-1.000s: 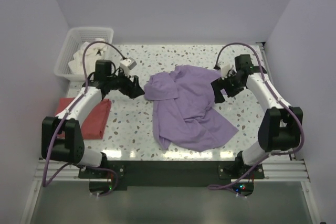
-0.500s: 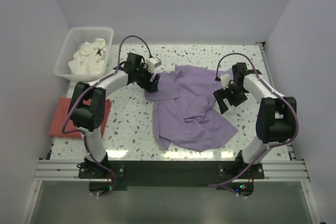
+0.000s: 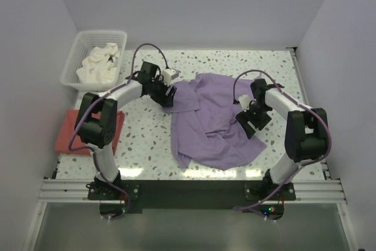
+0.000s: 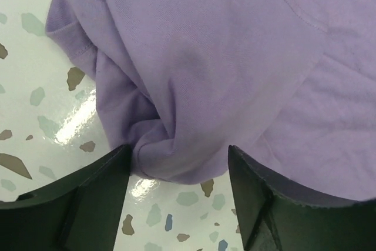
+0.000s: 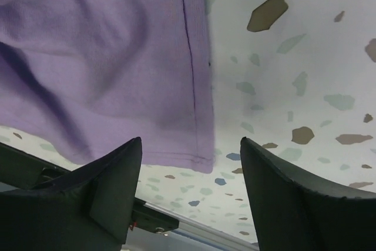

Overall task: Fold and stack the t-shirts
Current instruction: Flatten the tshirt out

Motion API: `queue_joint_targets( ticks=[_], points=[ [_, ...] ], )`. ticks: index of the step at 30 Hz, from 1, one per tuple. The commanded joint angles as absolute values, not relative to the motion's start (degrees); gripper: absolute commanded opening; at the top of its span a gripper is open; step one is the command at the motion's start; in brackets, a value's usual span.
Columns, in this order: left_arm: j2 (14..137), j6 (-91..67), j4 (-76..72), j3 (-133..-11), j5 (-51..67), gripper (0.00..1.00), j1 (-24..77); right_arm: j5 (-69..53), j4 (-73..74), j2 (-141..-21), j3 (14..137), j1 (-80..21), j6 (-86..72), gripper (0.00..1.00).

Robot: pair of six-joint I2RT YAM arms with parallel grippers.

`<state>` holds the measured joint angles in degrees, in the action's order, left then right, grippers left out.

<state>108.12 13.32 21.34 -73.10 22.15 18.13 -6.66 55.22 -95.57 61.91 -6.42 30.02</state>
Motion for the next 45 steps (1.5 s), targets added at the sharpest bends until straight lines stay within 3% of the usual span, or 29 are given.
queue_joint_targets(
  ticks=[1, 3, 5, 6, 8, 9, 10, 11, 15, 21, 24, 26, 27, 28, 29, 31, 32, 33, 37, 41, 45],
  points=[
    [108.7, 12.8, 22.8, -74.6, 22.8, 0.69, 16.6, -4.0, 55.5, -98.1, 60.8, -6.8, 31.7, 0.7],
    [108.0, 11.4, 23.2, -74.6, 23.3, 0.58, 15.5, -3.1, 54.1, -99.8, 60.7, -6.7, 31.9, 0.56],
    [107.1, 10.2, 24.5, -74.2, 24.3, 0.41, 13.2, -2.4, 51.9, -100.8, 60.6, -6.8, 32.1, 0.47],
    [106.6, 9.9, 24.9, -73.8, 25.0, 0.35, 12.5, -1.2, 51.3, -102.2, 60.6, -6.7, 32.1, 0.36],
    [105.3, 9.2, 25.7, -71.9, 25.7, 0.19, 10.3, -0.2, 49.8, -103.8, 61.3, -6.8, 31.9, 0.24],
    [104.8, 8.9, 25.8, -71.1, 25.8, 0.12, 9.5, -0.2, 49.2, -104.5, 61.7, -6.8, 31.8, 0.09],
    [104.3, 8.5, 26.3, -70.2, 26.1, 0.03, 7.8, 2.2, 48.5, -105.7, 62.5, -6.8, 31.7, 0.01],
    [103.6, 8.0, 26.9, -68.7, 26.5, 0.01, 7.2, 3.4, 46.8, -106.3, 63.0, -6.7, 31.8, 0.0],
    [99.8, 7.1, 28.2, -62.5, 28.1, 0.0, 5.8, 7.1, 41.8, -110.6, 68.4, -6.7, 32.6, 0.0],
    [92.7, 4.3, 27.0, -53.1, 25.8, 0.06, 5.2, 14.6, 34.5, -125.1, 90.8, -6.6, 33.8, 0.0],
    [91.8, 5.2, 28.2, -52.1, 25.5, 0.19, 5.2, 14.8, 34.9, -130.8, 104.6, -6.6, 33.7, 0.0],
    [91.7, 6.2, 29.5, -53.1, 26.5, 0.35, 5.2, 13.7, 36.9, -131.7, 112.0, -6.6, 33.5, 0.0],
    [91.4, 6.6, 30.3, -53.6, 27.2, 0.4, 5.1, 11.4, 38.7, -131.1, 113.9, -6.7, 34.0, 0.07],
    [90.2, 7.6, 30.4, -54.0, 28.3, 0.48, 5.0, 10.5, 42.2, -130.7, 116.4, -6.7, 34.0, 0.19],
    [89.0, 8.1, 30.1, -54.1, 30.3, 0.51, 4.8, 9.3, 44.5, -129.6, 117.0, -6.7, 34.1, 0.48],
    [85.5, 9.7, 28.0, -54.1, 31.9, 0.56, 4.7, 4.2, 50.9, -124.3, 114.6, -6.6, 35.1, 0.64],
    [84.7, 10.3, 27.3, -54.1, 33.4, 0.56, 4.7, 2.0, 52.6, -121.9, 112.5, -6.7, 35.4, 0.78],
    [84.0, 10.6, 26.6, -54.3, 34.4, 0.56, 4.7, -2.2, 54.4, -119.6, 110.2, -6.8, 36.8, 0.79],
    [84.3, 13.1, 24.7, -56.9, 34.6, 0.56, 8.4, -14.5, 68.1, -105.2, 94.9, -7.6, 42.5, 0.74],
    [86.3, 12.6, 23.1, -57.0, 34.2, 0.55, 10.4, -18.5, 73.8, -95.3, 80.5, -12.9, 47.0, 0.6],
    [87.5, 12.0, 22.5, -56.9, 34.5, 0.55, 10.7, -18.6, 72.5, -90.4, 69.8, -20.7, 46.3, 0.61]
  ],
)
